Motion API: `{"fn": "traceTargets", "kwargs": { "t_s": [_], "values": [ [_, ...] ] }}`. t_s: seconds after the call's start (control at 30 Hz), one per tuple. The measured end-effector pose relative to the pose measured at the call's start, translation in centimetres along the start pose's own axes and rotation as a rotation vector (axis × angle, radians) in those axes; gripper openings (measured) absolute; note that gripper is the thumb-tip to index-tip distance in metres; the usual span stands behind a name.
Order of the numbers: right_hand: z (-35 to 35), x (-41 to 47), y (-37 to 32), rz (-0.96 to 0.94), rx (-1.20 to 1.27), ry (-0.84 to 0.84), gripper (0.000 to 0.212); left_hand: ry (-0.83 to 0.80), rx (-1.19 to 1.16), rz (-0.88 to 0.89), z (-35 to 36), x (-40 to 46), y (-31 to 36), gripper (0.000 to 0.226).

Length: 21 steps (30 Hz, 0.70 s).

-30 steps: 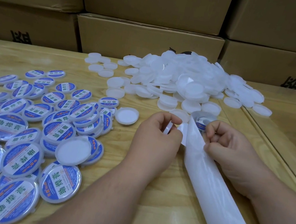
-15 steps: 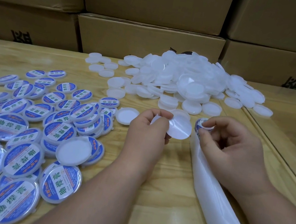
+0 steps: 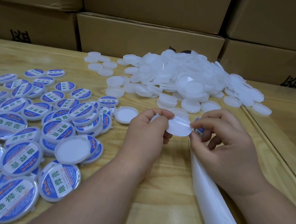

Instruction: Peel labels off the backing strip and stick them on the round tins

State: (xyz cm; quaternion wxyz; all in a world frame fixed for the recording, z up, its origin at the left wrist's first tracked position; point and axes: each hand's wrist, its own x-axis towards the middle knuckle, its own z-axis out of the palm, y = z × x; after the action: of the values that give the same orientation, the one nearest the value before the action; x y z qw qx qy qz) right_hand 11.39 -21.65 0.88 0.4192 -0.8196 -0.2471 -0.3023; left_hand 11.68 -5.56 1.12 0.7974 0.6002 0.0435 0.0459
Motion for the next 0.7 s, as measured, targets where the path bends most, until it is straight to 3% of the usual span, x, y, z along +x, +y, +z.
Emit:
{"fn": "traceTargets", "kwargs": {
  "t_s": [0.1,0.27,0.47,0.7],
  "values": [
    [-0.1,0.0,-0.4,0.004,0.034,0.015,0.014,-0.033,-0.026,0.004,0.1,-0.1,0.2,0.019],
    [-0.1,-0.1,-0.4,0.13,0.102,0.081,0.029,-0.093,-0.157,0.051,-0.4,-0.4,0.6,0.031],
    [-0.3,-0.1,-0.7,0.171,0.205,0.089,0.005,-0.089,-0.109,0.079,-0.2,-0.6,0.7,0.019],
    [-0.2,0.0,-1.6,0.373,0.344,-0.099,0.01,-0.129,-0.11,0.059,0.0,-0.6,0.4,0.028]
  ]
}}
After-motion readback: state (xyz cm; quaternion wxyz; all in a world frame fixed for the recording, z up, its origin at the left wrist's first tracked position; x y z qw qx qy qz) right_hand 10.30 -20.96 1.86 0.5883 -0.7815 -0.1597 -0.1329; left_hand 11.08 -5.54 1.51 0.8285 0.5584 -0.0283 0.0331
